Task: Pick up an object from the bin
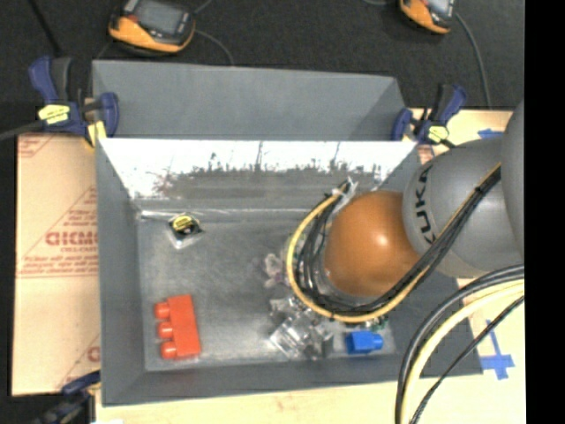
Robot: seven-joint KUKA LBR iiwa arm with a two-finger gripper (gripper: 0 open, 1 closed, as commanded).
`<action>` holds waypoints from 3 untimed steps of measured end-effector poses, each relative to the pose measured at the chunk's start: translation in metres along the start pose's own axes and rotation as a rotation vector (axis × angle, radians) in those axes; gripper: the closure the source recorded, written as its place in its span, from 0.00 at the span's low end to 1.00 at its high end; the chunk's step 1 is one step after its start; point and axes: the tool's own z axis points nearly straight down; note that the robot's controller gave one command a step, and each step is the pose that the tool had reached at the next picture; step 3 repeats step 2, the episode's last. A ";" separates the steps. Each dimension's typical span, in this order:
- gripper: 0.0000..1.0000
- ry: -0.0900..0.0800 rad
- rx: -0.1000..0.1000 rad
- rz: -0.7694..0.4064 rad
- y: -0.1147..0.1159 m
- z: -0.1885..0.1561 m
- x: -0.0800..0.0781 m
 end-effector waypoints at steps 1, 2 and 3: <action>1.00 0.013 -0.007 0.007 -0.001 -0.021 0.000; 1.00 0.012 -0.006 0.013 -0.003 -0.079 -0.002; 1.00 0.012 -0.006 0.013 -0.003 -0.079 -0.002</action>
Offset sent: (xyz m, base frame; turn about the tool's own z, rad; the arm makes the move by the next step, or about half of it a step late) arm -0.0001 0.0000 0.0202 0.0001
